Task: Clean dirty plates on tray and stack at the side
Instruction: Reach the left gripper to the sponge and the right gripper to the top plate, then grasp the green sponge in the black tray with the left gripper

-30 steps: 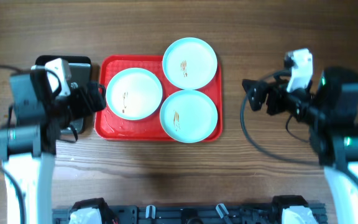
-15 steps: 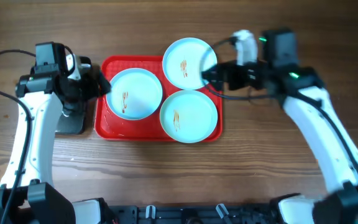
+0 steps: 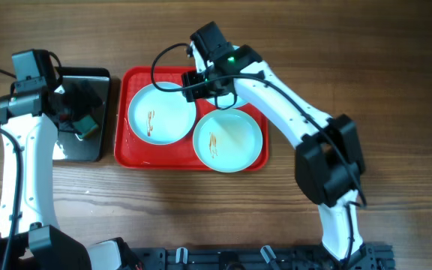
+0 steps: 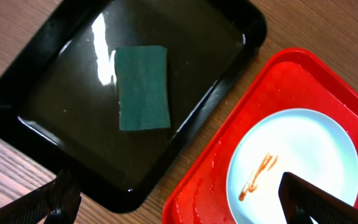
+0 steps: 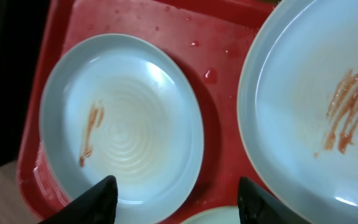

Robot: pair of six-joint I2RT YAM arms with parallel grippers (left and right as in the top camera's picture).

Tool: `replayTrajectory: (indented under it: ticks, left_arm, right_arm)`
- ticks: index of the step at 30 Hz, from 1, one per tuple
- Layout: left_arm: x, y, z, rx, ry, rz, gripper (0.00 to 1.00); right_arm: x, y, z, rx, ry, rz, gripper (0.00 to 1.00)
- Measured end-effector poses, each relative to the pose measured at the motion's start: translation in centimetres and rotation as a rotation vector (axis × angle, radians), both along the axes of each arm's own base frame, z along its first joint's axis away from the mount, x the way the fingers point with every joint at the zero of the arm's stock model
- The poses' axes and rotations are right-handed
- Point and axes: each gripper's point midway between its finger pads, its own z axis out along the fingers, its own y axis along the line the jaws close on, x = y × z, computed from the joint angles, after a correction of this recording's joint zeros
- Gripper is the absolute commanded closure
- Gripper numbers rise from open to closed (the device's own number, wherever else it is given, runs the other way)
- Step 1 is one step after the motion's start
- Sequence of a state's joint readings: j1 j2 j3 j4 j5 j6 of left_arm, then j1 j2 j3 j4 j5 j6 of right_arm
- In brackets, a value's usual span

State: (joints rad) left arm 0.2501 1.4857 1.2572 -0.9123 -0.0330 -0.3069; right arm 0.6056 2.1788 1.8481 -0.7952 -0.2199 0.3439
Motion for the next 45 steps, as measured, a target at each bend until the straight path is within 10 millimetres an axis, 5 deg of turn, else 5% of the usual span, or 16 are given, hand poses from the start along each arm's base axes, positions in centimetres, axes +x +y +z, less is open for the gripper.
replayTrajectory:
  ticks: [10,20,24,27,33,45]
  left_arm:
    - [-0.3,1.0,0.0,0.006,0.002,0.028,0.00]
    - [-0.3,1.2,0.0,0.018,0.005,0.034,0.00]
    - [-0.6,1.9,-0.1,0.018,0.008,0.058,0.00]
    - [-0.9,3.2,-0.7,0.012,0.025,0.098,0.06]
    - [-0.3,4.6,-3.8,-0.006,0.085,0.141,0.12]
    - [4.1,5.9,-11.7,-0.030,0.109,0.124,0.18]
  right_arm:
    - [-0.2,0.6,-5.0,-0.044,0.075,-0.057,0.58]
    - [-0.5,0.6,-7.4,-0.059,0.128,-0.111,0.78]
    - [-0.4,0.7,-8.3,-0.060,0.139,-0.124,0.96]
    - [-0.3,0.8,-8.3,-0.055,0.138,-0.125,0.96]
    - [-0.3,0.8,-8.3,-0.053,0.137,-0.124,0.96]
    - [-0.2,1.0,-8.3,-0.049,0.126,-0.115,0.96]
